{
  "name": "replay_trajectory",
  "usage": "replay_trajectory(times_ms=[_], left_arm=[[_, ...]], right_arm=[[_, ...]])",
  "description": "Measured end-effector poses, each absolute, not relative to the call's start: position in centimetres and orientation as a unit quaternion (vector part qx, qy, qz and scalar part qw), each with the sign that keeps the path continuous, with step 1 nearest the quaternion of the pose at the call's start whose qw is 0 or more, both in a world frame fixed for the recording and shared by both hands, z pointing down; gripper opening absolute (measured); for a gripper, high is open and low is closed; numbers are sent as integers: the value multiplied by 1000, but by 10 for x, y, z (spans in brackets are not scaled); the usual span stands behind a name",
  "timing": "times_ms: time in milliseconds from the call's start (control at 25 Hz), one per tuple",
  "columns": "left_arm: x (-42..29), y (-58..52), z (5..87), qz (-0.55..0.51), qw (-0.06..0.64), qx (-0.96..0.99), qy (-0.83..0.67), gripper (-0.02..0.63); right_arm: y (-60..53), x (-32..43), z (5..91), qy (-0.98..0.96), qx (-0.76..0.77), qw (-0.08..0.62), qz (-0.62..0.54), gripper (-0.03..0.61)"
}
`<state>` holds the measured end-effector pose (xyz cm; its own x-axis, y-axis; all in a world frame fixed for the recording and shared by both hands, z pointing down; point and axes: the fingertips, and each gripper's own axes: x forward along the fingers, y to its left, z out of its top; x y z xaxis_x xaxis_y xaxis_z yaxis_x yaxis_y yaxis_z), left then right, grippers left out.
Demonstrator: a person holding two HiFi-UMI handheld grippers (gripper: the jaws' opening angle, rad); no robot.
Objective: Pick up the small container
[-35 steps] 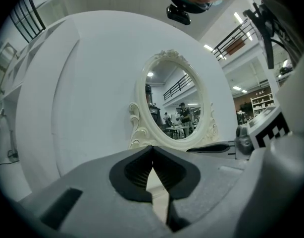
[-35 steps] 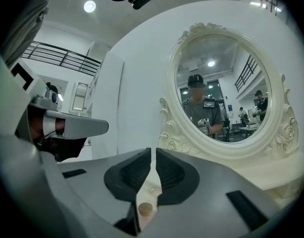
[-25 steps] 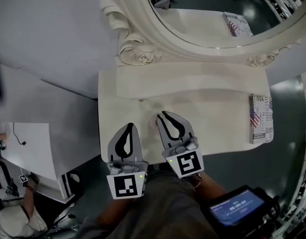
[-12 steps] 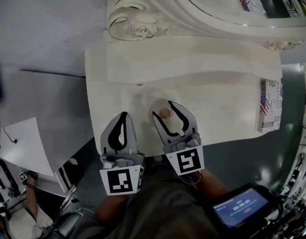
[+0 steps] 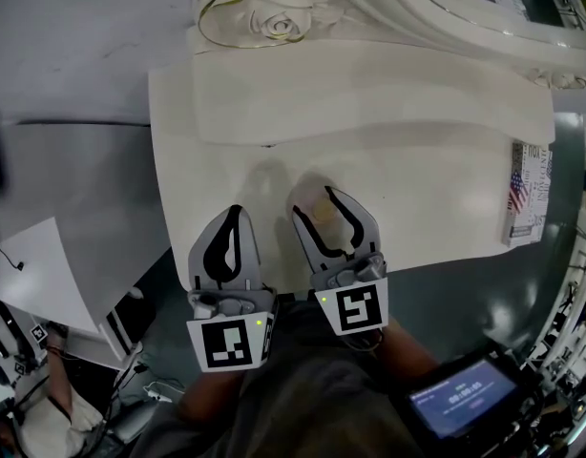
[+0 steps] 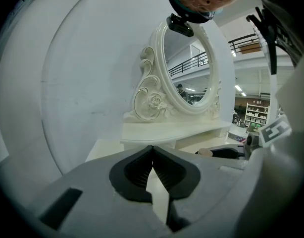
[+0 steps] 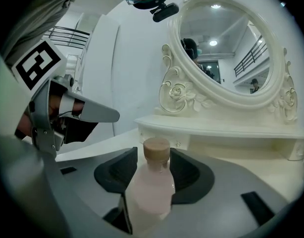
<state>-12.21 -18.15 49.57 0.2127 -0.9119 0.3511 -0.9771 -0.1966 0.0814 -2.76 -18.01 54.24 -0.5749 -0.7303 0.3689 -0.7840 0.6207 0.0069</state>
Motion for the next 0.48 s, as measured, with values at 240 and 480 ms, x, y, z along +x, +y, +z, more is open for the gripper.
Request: replay_trajectory(times_ms=[240, 480], left_arm=[[-121, -178, 501, 120, 159, 764, -614, 14], [-122, -180, 501, 120, 156, 764, -614, 14]], right_arm=[[-181, -25, 543, -878, 442, 173, 63, 187], [-181, -25, 543, -876, 447, 169, 62, 175]])
